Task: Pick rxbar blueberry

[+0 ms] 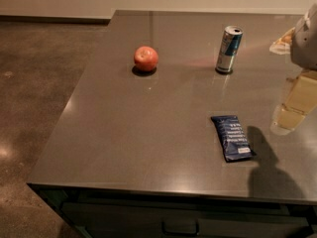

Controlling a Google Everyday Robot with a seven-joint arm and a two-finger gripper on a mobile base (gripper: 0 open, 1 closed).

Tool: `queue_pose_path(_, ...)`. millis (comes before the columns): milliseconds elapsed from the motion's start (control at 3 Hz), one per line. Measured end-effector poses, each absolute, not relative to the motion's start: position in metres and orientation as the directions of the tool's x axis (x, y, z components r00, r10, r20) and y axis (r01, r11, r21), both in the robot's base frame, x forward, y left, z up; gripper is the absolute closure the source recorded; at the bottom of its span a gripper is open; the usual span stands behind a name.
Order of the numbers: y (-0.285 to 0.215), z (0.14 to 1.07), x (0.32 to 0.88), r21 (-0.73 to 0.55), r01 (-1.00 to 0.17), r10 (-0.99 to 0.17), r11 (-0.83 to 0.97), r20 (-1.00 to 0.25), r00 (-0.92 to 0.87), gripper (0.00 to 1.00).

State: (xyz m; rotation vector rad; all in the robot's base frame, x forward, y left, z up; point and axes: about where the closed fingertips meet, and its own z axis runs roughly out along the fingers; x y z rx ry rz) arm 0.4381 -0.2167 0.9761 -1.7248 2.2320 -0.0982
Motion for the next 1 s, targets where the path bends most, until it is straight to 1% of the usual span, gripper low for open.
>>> queue_pose_path(667, -0.215, 0.974, 0.438, -0.263, -0.92, -0.951, 0.289, -0.193, -0.244, 0.0)
queue_pose_path(1000, -0.212, 0.964, 0.442, -0.293, -0.888, -0.934, 0.355, -0.148, -0.325, 0.0)
